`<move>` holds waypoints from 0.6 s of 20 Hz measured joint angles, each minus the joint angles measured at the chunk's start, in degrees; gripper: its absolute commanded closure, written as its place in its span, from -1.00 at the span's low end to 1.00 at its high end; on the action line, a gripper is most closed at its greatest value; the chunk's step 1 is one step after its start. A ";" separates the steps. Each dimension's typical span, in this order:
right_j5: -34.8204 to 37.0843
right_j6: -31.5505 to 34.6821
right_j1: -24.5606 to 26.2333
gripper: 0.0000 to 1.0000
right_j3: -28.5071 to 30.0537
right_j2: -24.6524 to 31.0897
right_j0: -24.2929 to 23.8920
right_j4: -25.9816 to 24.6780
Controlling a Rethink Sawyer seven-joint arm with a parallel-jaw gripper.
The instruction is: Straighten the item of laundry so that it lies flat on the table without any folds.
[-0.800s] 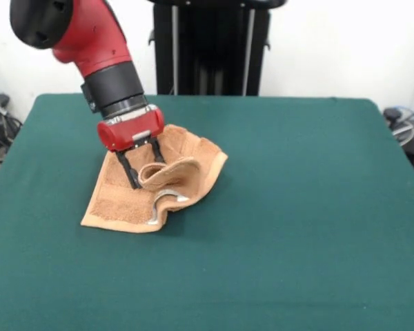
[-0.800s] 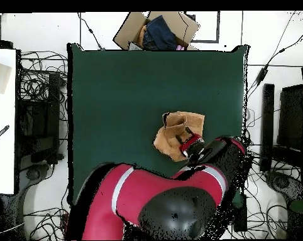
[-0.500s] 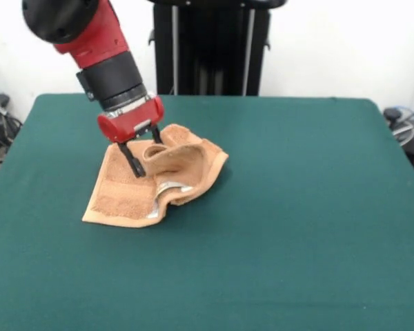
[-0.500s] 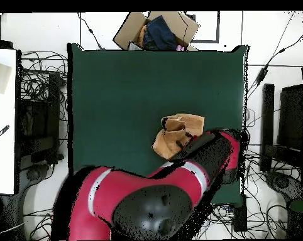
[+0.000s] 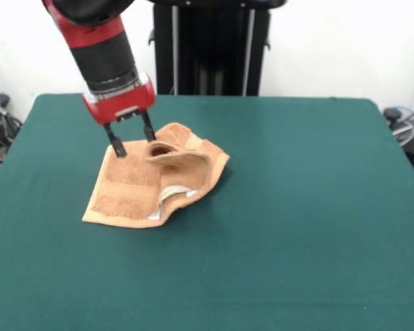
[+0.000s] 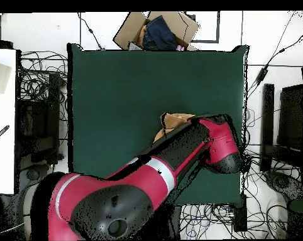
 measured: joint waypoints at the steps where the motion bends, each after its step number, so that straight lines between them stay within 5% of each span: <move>1: -0.01 1.89 -0.02 -1.00 -0.14 -0.57 0.24 -0.69; 12: -0.02 5.12 -0.51 -1.00 -2.19 -4.14 0.82 -5.68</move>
